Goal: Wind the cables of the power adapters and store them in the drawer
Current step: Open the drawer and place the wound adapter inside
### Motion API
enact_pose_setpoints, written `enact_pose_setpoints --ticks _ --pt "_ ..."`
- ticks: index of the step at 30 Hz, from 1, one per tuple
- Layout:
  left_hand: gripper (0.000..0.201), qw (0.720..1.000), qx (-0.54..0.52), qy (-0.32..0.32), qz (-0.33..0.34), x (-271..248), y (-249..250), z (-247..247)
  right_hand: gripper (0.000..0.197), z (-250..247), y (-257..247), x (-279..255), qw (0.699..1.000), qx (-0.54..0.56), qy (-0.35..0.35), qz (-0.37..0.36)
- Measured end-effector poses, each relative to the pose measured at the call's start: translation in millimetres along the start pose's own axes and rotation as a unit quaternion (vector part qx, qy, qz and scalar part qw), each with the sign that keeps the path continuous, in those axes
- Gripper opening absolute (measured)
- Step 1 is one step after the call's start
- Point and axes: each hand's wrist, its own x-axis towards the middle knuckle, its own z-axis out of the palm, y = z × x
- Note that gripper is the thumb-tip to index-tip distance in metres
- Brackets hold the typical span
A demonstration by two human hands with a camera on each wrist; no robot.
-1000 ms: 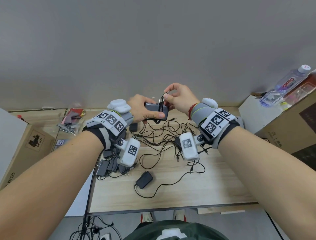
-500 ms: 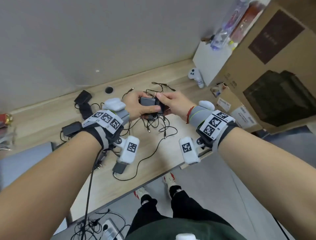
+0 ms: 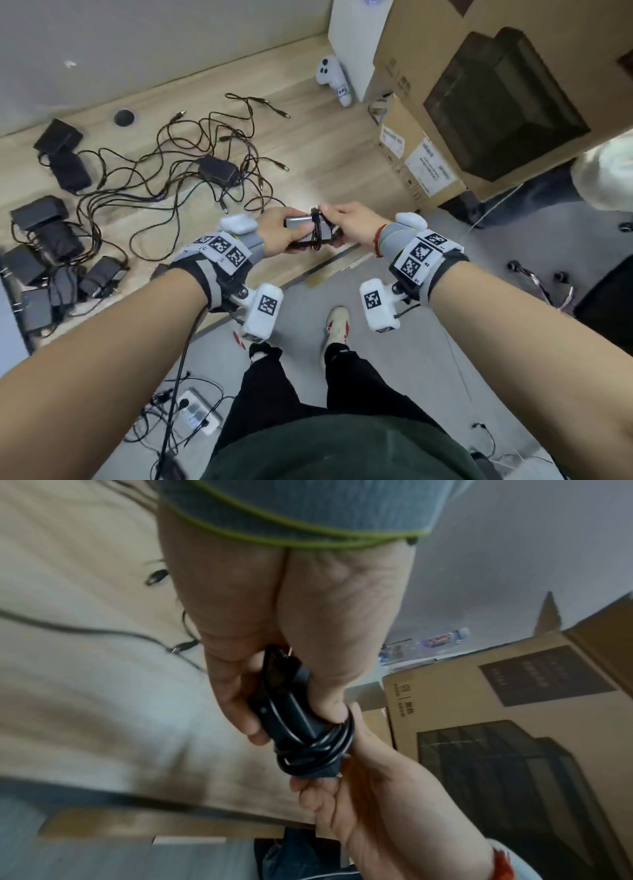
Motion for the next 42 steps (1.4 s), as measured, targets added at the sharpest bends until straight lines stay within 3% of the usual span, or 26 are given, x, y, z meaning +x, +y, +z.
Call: enact_pose_setpoints --ticks 5,9,12,18,24,28,32,35,39,42 --pt "0.032 0.994 0.068 0.054 -0.063 17 -41 73 0.034 -35 92 1 0.998 -0.020 0.030 0.058" --pt "0.040 0.991 0.056 0.056 -0.112 31 -72 115 0.025 -51 149 5 0.982 -0.167 0.002 0.090" --pt "0.040 0.989 0.045 0.046 -0.134 44 -99 144 0.038 -48 191 22 0.935 -0.339 -0.023 0.105" --pt "0.034 0.983 0.025 0.027 -0.179 76 -141 166 0.070 -28 248 84 0.888 -0.446 -0.042 0.101" --pt "0.038 0.979 -0.008 0.047 -0.198 91 -156 169 0.073 -11 260 104 0.870 -0.477 -0.076 0.101" --pt "0.037 0.973 -0.062 0.043 -0.220 92 -155 175 0.074 -12 276 101 0.863 -0.496 -0.052 0.073" --pt "0.036 0.974 -0.064 0.041 -0.214 94 -158 183 0.065 -14 276 105 0.847 -0.529 -0.024 0.052" --pt "0.037 0.975 -0.059 0.038 -0.213 94 -161 188 0.054 -14 272 104 0.860 -0.506 -0.022 0.056" --pt "0.037 0.978 -0.040 0.027 -0.205 92 -162 193 0.049 -13 272 87 0.827 -0.552 -0.046 0.098" --pt "0.038 0.980 -0.017 0.021 -0.198 91 -164 197 0.043 -16 275 72 0.802 -0.569 -0.120 0.136"
